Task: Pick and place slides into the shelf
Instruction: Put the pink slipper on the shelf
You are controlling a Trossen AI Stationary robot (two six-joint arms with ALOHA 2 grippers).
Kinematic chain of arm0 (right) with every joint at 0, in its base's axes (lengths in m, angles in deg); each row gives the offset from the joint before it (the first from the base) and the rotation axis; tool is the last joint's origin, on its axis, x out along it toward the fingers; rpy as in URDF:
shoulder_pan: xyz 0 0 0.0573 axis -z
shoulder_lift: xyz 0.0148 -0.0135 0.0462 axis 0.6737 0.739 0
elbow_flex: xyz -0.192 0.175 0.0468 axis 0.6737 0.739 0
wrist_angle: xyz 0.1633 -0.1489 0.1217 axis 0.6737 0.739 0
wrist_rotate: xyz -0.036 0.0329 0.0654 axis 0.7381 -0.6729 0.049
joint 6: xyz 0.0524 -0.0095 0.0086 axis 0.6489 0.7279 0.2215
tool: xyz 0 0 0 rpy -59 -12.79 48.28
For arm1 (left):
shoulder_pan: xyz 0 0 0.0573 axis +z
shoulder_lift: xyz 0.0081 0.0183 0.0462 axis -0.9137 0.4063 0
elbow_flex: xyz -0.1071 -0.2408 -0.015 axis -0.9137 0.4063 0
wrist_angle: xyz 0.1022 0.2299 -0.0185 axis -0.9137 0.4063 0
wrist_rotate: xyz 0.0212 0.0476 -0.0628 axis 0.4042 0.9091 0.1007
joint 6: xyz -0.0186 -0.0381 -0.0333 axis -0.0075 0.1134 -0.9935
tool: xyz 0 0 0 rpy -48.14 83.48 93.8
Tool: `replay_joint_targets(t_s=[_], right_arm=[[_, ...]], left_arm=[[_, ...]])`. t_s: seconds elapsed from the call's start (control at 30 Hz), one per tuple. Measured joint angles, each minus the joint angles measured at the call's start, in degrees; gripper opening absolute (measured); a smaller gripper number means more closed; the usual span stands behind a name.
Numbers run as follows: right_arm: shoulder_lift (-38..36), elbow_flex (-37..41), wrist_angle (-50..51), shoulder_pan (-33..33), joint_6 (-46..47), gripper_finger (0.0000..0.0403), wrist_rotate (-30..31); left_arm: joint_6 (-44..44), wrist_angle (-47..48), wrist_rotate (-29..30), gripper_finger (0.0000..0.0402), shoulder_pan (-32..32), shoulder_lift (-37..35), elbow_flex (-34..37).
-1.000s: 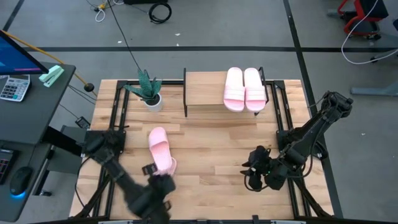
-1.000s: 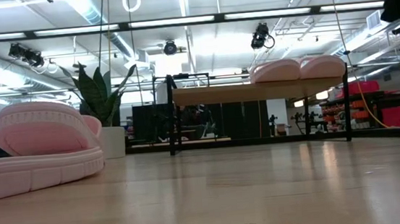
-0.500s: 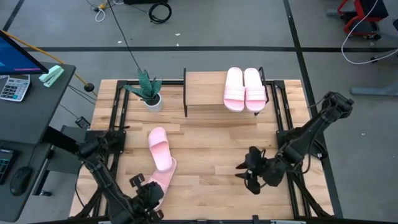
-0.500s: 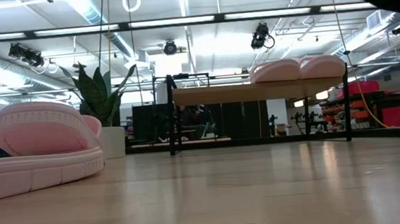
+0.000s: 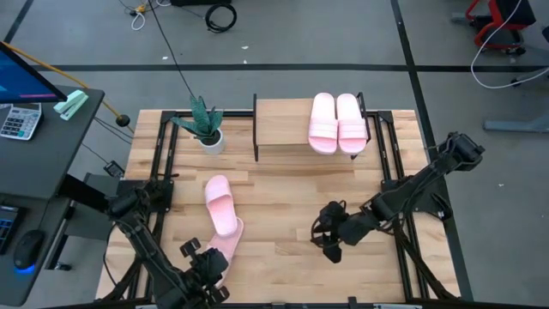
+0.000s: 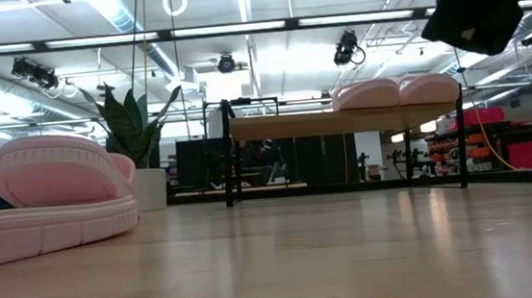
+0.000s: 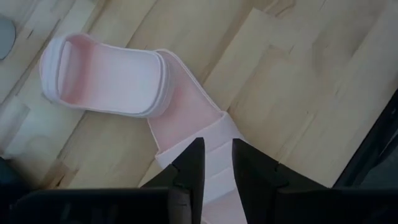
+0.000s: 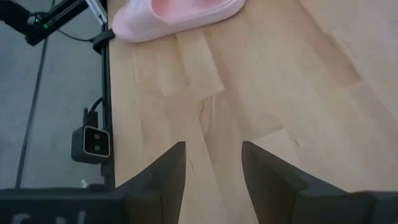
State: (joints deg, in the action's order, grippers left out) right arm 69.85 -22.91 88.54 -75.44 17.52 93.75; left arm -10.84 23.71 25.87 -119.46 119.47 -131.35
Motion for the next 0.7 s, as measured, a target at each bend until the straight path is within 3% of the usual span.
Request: replay_joint_targets(t_s=[0.3,0.53,0.7], right_arm=[[2.83,0.0,-2.15,-0.09,1.1,0.0162,-1.06],[2.46,0.0,-2.11,-0.17,0.15,0.0162,-1.25],[2.42,0.0,-2.11,-0.8,-0.04,0.0162,-1.51]], left_arm=[[-7.03,-1.19,-1.06,0.0102,-0.09,0.0,0.0],[4.74,-11.07,-2.62,0.0099,-2.13,0.34,-0.05],[5.78,-15.17,-3.79,0.0103,-4.18,3.07,-0.07]])
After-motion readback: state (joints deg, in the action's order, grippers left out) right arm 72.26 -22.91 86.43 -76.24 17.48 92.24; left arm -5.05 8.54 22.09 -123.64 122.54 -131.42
